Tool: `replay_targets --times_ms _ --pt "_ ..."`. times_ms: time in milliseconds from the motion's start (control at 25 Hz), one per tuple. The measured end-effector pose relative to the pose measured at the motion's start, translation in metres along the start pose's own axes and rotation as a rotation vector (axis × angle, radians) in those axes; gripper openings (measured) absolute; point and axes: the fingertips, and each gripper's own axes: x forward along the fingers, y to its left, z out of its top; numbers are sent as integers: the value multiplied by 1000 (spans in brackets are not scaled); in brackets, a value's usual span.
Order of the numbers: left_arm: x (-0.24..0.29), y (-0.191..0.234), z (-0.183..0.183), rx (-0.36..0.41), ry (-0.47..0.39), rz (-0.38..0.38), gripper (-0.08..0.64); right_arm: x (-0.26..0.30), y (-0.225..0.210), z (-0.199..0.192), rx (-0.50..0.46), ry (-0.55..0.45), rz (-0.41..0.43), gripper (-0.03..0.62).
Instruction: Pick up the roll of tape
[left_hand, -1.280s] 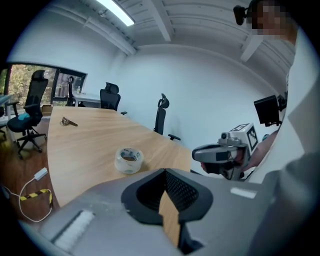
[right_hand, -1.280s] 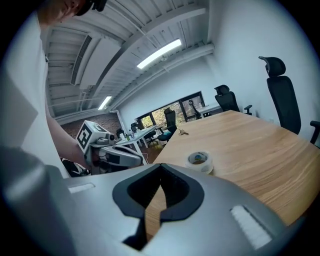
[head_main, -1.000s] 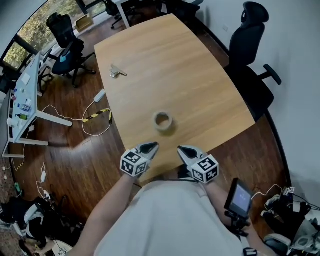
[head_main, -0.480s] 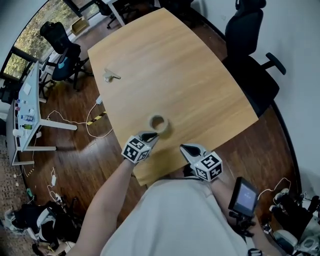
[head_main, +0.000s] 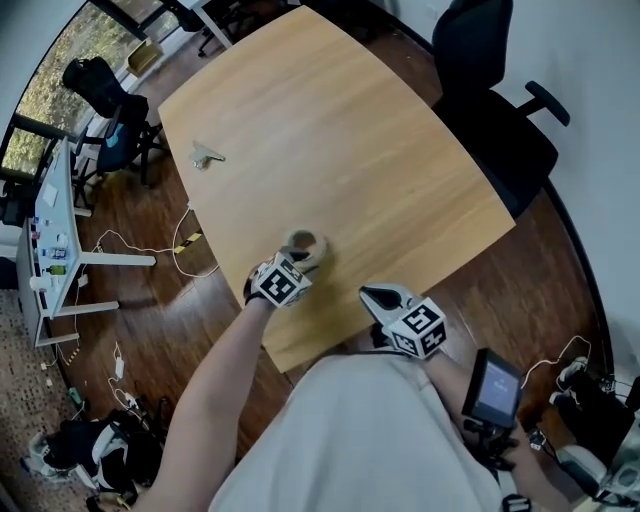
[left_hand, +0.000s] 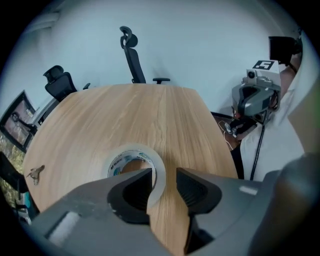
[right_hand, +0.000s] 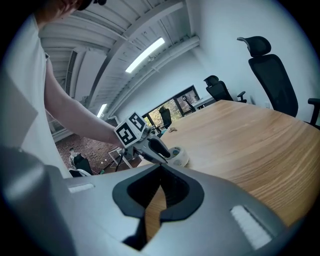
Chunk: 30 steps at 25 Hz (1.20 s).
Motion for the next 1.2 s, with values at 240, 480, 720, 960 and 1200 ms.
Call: replay_targets --times_ms 240,480,720,960,1200 --pt "29 0 -17 101 170 5 193 -6 -11 -6 24 -1 -18 6" --pt "43 0 -35 247 302 23 168 -15 -16 -8 47 1 -33 6" --pt "30 9 -46 289 329 28 104 -12 1 -1 38 12 -42 6" --pt "36 7 -36 250 322 30 101 -15 -9 -4 47 27 -9 6" --pt "37 -18 -32 199 241 29 100 -16 -11 -9 38 56 33 6"
